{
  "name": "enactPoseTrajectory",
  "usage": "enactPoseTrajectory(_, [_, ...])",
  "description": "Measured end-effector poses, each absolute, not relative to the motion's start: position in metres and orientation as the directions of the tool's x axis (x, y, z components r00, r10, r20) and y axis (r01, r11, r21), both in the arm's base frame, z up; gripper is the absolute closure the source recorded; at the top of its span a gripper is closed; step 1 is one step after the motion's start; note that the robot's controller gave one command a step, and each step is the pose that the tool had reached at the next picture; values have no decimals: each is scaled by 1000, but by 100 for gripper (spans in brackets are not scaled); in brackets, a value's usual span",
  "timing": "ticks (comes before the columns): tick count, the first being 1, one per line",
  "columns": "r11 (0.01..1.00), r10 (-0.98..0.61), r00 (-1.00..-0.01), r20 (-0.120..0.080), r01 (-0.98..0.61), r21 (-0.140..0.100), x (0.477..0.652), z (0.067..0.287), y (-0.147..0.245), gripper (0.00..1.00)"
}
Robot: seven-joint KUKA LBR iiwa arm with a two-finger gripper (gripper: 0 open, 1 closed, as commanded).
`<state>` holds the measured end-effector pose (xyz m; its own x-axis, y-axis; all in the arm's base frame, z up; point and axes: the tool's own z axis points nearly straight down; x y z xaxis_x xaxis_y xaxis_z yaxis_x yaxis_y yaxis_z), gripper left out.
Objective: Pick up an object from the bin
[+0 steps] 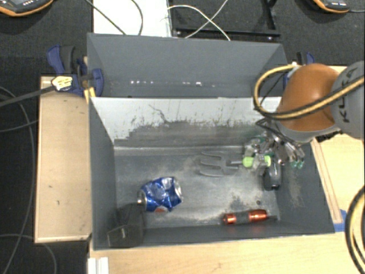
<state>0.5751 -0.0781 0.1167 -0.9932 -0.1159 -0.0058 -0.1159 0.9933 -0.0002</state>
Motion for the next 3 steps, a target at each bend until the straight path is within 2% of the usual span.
enactPoseTrajectory(3, [993, -114, -993, -6, -114, 0, 575, 143, -78, 100])
